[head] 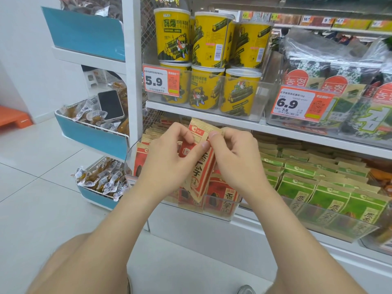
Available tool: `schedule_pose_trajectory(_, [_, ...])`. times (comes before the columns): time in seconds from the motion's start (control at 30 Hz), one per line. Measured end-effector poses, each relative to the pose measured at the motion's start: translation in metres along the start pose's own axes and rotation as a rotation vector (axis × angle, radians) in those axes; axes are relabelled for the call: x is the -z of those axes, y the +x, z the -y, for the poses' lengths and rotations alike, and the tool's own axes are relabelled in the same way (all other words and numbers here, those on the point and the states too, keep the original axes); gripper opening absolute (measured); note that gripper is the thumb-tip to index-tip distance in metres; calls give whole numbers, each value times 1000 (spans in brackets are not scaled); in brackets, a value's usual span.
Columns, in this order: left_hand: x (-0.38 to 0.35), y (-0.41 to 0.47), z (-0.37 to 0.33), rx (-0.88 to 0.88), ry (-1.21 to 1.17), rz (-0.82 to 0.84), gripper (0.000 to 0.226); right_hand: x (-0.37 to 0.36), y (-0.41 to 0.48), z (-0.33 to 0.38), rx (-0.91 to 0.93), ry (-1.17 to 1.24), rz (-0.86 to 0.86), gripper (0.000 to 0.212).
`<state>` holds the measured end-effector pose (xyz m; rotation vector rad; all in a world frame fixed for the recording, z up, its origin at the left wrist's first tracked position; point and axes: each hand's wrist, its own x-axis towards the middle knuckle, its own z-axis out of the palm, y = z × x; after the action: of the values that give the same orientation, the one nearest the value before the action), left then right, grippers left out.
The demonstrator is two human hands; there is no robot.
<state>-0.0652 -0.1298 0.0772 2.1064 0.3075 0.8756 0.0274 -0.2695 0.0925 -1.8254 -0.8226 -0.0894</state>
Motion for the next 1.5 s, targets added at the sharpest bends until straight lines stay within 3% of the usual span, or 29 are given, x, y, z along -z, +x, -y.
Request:
schedule_pose_trajectory(0.27, [-4, -4, 1, -169, 104, 55, 21, -6, -5, 4, 245, -95, -157, 47])
schedule_pose_trajectory(0.53, [-1, 2, 4, -99, -14, 100, 29, -6, -7, 4, 387, -162, -170, 46])
schedule_pose_trajectory(0.73, [-1, 2, 6, -86, -20, 97, 25, -6, -4, 1, 323, -147, -170, 46])
schedule_pose_trajectory(0.9, [-3, 3, 9, -34, 75, -89, 22, -1, -7, 8, 138, -166, 41, 16])
schedule_pose_trajectory(1.0, [-3, 5, 8, 25, 67, -160, 24, -2, -8, 8, 118, -253, 228, 19])
schedule_pose_trajectory(1.2, [4, 8, 6, 122, 60, -91, 24, -5, -9, 1, 260, -485, 166, 13])
schedule_pose_trajectory(1.27, [5, 7, 4, 196, 48, -25, 31, -7, -10, 0, 286, -560, 146, 20])
schedule_pose_trajectory(1.5, [16, 8, 1, 312, -52, 38, 19, -10, -9, 1, 322, -559, 189, 23])
